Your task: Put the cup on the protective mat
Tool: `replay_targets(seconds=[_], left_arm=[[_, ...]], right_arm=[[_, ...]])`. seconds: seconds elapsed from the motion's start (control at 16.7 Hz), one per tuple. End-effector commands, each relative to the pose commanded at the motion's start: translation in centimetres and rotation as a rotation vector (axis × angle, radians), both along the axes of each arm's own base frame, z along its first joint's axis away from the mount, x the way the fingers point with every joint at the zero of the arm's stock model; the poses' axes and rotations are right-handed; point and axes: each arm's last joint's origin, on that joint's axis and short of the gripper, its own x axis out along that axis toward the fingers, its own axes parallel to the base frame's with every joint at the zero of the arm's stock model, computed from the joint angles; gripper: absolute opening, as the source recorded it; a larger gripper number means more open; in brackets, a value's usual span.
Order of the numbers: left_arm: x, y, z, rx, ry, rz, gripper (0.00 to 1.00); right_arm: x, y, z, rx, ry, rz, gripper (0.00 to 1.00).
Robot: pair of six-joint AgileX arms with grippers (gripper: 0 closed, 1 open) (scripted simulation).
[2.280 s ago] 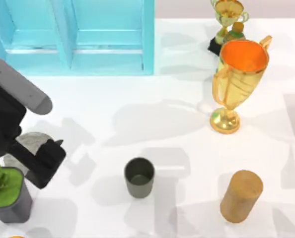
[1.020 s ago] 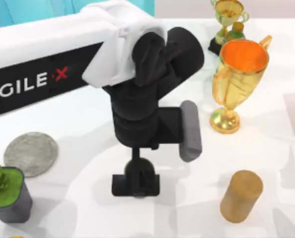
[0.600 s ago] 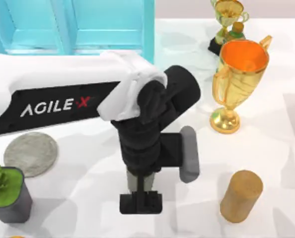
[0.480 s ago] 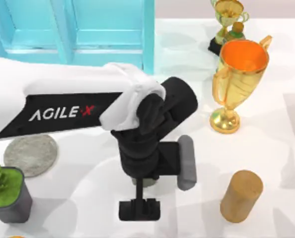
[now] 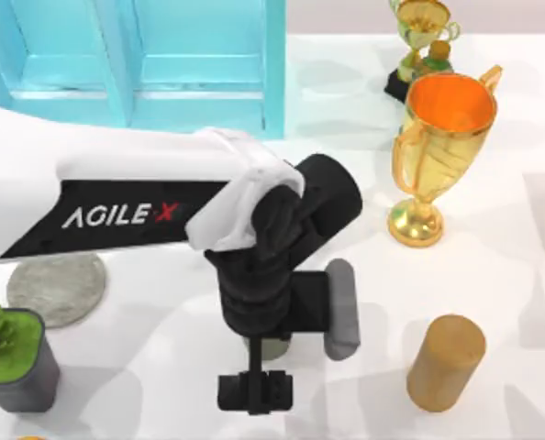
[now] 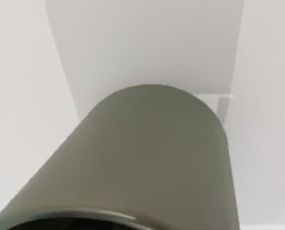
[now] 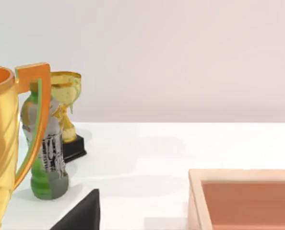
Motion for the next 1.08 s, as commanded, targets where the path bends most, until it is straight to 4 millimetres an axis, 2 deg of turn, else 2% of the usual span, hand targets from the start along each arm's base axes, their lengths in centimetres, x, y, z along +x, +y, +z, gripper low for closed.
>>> replay_targets(seconds=[0.6,1.08], left_arm=[[0.00,0.00,0.00,0.000,0.000,0.000,0.02],[0.00,0.00,0.00,0.000,0.000,0.000,0.00]], right_arm=[[0.00,0.00,0.00,0.000,0.000,0.000,1.00],[0.00,0.00,0.00,0.000,0.000,0.000,1.00]])
